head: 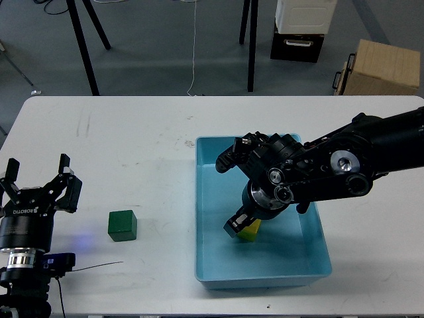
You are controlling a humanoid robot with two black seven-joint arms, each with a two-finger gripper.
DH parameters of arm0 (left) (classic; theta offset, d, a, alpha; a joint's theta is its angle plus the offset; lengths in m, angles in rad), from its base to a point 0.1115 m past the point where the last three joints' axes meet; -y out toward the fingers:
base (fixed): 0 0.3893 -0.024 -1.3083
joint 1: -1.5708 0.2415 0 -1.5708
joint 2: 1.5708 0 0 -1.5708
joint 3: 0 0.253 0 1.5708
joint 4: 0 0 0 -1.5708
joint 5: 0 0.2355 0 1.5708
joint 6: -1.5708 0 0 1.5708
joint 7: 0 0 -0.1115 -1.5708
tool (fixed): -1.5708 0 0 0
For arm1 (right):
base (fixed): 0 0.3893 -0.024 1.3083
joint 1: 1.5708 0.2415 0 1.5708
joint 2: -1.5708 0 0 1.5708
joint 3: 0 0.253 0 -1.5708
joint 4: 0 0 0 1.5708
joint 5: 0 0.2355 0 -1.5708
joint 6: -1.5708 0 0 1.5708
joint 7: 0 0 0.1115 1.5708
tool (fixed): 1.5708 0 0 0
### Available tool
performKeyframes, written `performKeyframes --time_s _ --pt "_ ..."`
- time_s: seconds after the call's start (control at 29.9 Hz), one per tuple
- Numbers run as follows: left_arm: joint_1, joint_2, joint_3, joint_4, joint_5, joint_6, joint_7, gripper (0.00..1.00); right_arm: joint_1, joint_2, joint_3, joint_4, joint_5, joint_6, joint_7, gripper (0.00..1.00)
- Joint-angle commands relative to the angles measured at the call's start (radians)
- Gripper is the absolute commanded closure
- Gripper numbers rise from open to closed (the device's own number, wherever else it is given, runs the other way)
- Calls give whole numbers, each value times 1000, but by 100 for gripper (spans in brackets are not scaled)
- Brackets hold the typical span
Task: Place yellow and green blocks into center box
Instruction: 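Open the right gripper and raise it away from the tray, then raise the left arm and move the left gripper above the green cube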
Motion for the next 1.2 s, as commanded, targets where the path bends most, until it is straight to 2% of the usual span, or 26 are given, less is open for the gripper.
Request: performKeyframes --time_s 0.0,0.3,0.57,0.63,0.74,0.8,0.97,1.17 --pt "-2 2 10 1 -1 0 0 0 50 -121 133 -85 12 0 7 6" --pt "-2 11 0 6 -3 0 0 0 -5 -441 507 -314 292 0 6 3" --pt "-31 12 8 26 -3 0 1 0 -209 -599 863 -569 917 0 10 2" --pt "-34 12 8 28 -3 0 1 0 -293 -613 963 -610 1023 0 27 1" --pt "-45 12 10 40 -3 0 1 0 -434 -613 1169 -658 1106 0 102 1" --pt "-45 12 10 41 -3 0 1 0 -525 -613 1292 -665 1124 0 132 1" --pt "-45 11 8 41 -3 0 0 0 -779 -614 1540 -638 1253 0 138 1" --pt "-45 11 5 37 -1 0 -3 0 -1221 -659 1828 -361 1361 0 138 1"
